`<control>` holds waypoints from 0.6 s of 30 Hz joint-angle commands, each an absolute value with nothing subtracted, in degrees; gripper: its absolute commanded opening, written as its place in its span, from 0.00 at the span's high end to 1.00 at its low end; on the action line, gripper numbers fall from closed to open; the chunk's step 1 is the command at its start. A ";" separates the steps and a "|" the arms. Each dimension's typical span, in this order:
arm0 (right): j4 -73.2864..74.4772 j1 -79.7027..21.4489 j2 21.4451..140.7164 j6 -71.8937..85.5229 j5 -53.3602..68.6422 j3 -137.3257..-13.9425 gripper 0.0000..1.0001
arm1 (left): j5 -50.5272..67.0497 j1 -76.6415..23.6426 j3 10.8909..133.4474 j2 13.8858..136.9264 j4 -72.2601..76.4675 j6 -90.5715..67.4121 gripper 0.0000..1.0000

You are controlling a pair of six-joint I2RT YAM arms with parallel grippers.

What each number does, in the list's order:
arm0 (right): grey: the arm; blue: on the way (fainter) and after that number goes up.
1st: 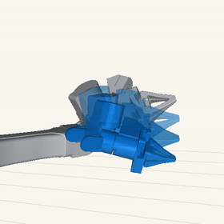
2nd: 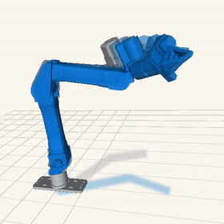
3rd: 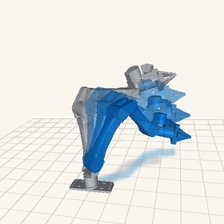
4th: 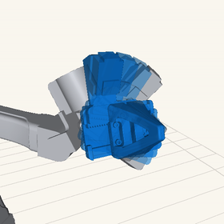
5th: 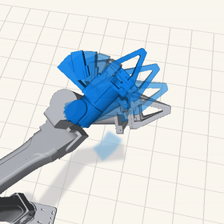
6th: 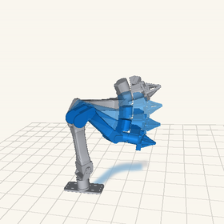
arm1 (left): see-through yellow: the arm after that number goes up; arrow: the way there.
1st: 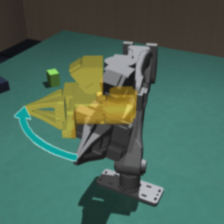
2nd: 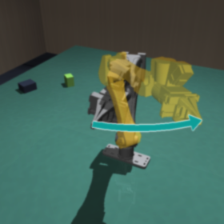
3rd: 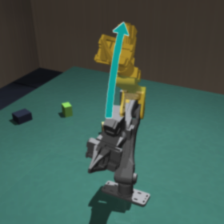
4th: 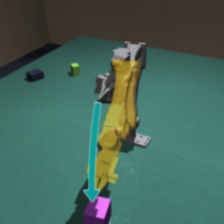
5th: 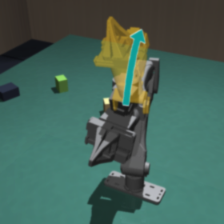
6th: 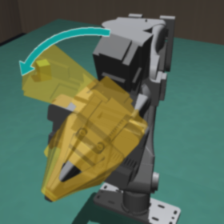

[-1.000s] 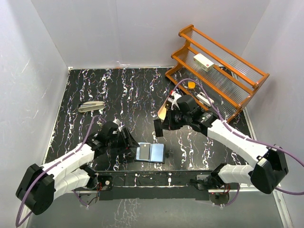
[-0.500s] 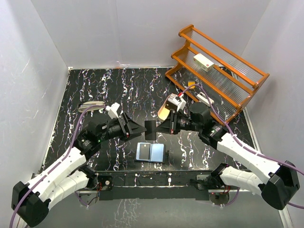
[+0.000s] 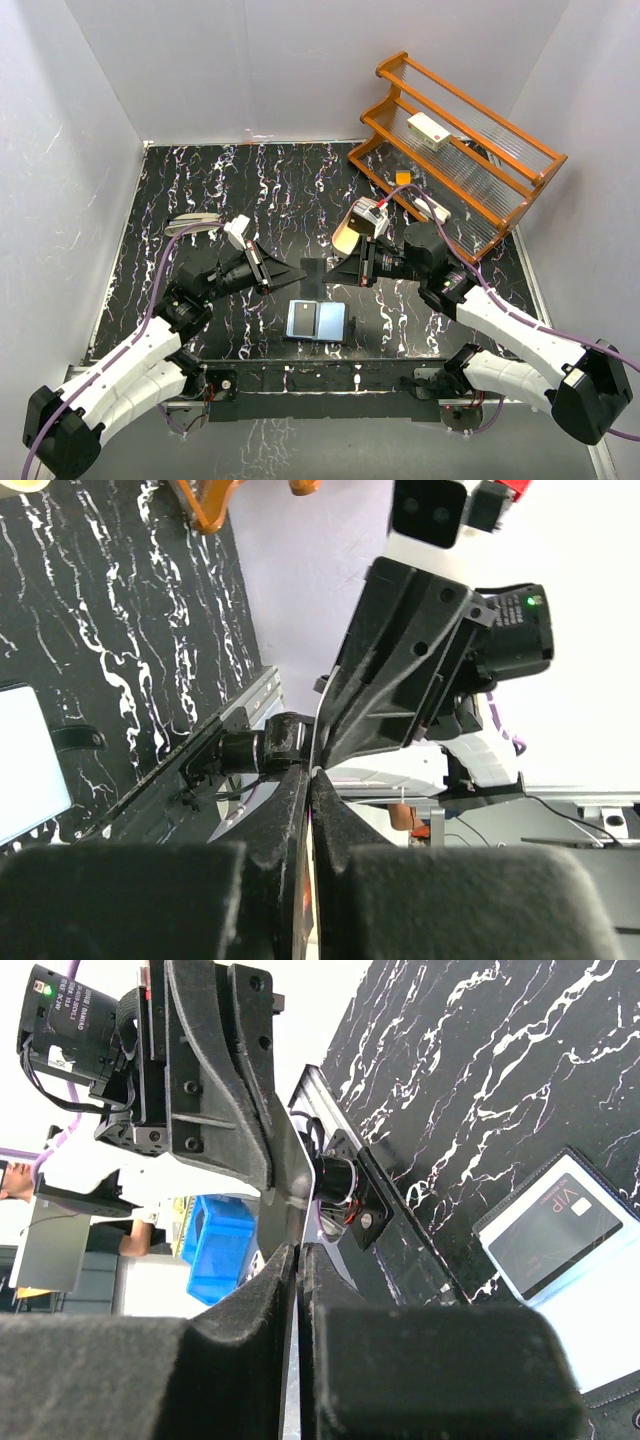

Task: Put the credit cards into the card holder
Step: Pick up the credit card from the storage box.

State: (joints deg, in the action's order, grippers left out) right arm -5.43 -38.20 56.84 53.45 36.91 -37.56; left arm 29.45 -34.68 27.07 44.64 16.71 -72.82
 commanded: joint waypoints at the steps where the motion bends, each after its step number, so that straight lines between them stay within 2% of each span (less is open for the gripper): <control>1: -9.75 -38.41 56.46 54.03 37.65 -37.34 0.92 | 29.42 -34.90 26.57 42.63 18.70 -73.08 1.00; 5: -5.54 -38.43 56.15 52.75 34.93 -37.54 0.77 | 28.41 -34.89 26.42 42.89 14.84 -70.77 1.00; 7: -2.36 -38.46 55.72 51.98 32.34 -37.69 0.73 | 27.14 -34.89 26.60 42.81 11.22 -68.50 1.00; 12: 6.42 -38.41 55.12 50.32 25.41 -37.70 0.69 | 23.63 -34.89 26.88 43.32 3.67 -63.58 1.00; 18: 15.89 -38.45 58.69 47.35 20.31 -37.15 0.68 | 24.81 -34.90 25.85 47.83 3.42 -60.15 1.00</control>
State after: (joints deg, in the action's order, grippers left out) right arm 8.73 -38.24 56.88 50.72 25.82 -37.23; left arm 24.36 -34.72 26.74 45.54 5.28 -63.94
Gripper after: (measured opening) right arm 0.314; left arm 0.009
